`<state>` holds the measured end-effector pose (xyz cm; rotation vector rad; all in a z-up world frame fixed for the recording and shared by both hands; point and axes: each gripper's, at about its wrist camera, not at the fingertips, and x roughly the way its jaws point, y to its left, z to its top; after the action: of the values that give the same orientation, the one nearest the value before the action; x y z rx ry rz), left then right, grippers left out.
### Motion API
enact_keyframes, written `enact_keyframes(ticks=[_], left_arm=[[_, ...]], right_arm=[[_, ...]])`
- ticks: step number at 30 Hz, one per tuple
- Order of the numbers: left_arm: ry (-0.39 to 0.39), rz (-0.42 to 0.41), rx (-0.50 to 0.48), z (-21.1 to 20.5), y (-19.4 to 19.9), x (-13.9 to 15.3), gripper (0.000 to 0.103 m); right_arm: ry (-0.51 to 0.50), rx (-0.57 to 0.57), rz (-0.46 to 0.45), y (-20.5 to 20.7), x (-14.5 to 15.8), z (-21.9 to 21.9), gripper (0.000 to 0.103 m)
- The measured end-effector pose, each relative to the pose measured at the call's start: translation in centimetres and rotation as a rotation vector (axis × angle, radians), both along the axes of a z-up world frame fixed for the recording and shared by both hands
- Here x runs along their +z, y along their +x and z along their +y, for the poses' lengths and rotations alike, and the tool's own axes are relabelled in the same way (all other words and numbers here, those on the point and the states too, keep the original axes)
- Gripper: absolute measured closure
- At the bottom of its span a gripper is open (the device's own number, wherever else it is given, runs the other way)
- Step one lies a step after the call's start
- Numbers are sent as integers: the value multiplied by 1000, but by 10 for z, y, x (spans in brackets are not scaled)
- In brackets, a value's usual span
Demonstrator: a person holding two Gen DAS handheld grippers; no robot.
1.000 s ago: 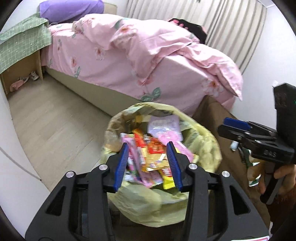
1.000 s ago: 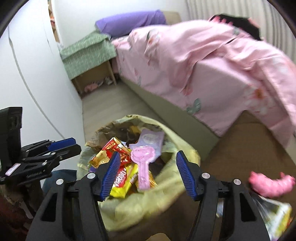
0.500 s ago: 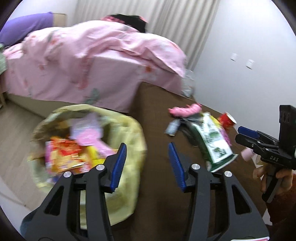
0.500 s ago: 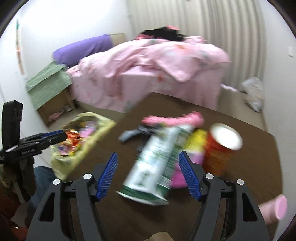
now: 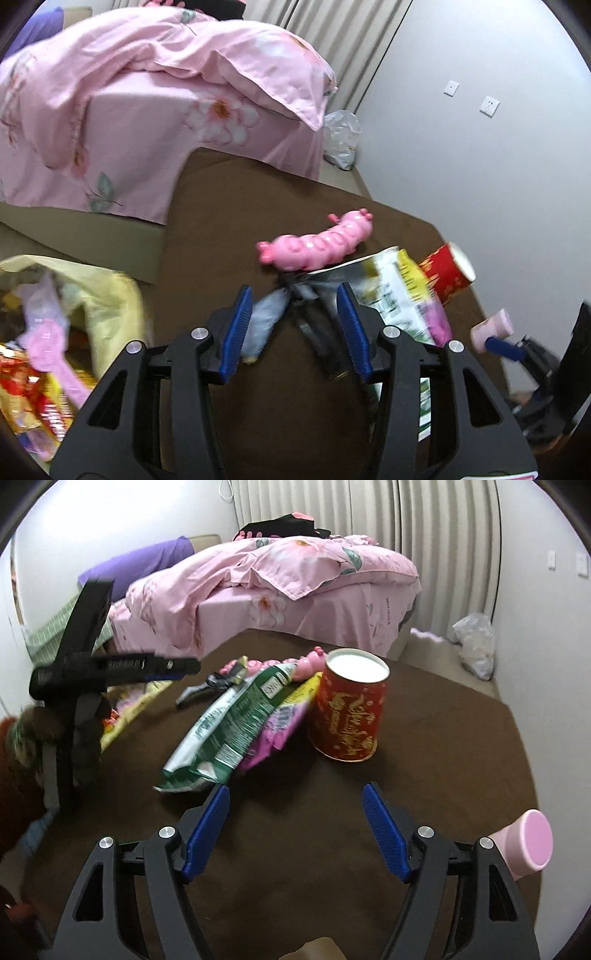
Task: Collect trash
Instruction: 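Move both open grippers back toward the green milk bag and red cup, then grasp the green-white milk bag with the left gripper while the right gripper grasps the red paper cup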
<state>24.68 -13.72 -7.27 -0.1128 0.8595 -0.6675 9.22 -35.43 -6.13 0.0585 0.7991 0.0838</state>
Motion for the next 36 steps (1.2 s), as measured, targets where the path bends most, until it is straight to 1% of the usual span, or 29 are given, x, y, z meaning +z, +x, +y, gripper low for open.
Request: enact_keyframes(ticks=[2, 4, 6, 8, 11, 14, 15, 17, 19, 21, 23, 24, 26, 29, 32, 34, 35, 36], left_arm=[[-29, 29, -20, -9, -3, 1, 58], [-33, 37, -34, -17, -10, 2, 58], [-28, 41, -49, -27, -17, 3, 51], [-24, 52, -67, -38, -23, 3, 47], [20, 51, -91, -54, -29, 3, 45], [65, 53, -62, -58, -28, -1, 44], [62, 63, -56, -57, -28, -2, 42], [37, 103, -46, -52, -26, -6, 41], [31, 126, -47, -48, -28, -9, 41], [39, 150, -64, -46, -33, -14, 42], [58, 212, -85, -44, -37, -24, 42], [53, 214, -92, -41, -42, -25, 42], [69, 210, -96, -34, -50, -24, 42], [82, 204, -93, -15, -67, -22, 42], [76, 209, -81, 5, -84, -20, 42], [74, 193, -77, 18, -96, -18, 42], [75, 185, -76, 19, -101, -17, 42], [75, 173, -74, 25, -106, -16, 42]], right_arm=[[-9, -22, 12, 2, -5, -6, 32], [-6, -40, 20, 4, -8, -12, 32], [-17, -80, 30, 5, -13, -17, 32], [17, -95, 38, 4, -17, -24, 32], [62, -110, 22, -3, -19, -29, 32], [64, -117, 15, -8, -19, -32, 32], [69, -118, 10, -10, -18, -33, 32], [81, -123, -8, -12, -14, -35, 32], [76, -137, -25, -12, -10, -33, 32], [50, -159, -47, -10, -7, -29, 32], [32, -181, -45, -6, -6, -25, 32], [31, -179, -33, -3, -7, -22, 32], [44, -152, -25, 0, -6, -19, 32], [52, -141, -20, 3, -6, -17, 32], [124, -108, -16, 10, -5, -15, 32], [169, -92, -18, 17, -4, -12, 32], [180, -87, -22, 22, -3, -11, 33], [168, -100, -24, 31, -1, -9, 36]])
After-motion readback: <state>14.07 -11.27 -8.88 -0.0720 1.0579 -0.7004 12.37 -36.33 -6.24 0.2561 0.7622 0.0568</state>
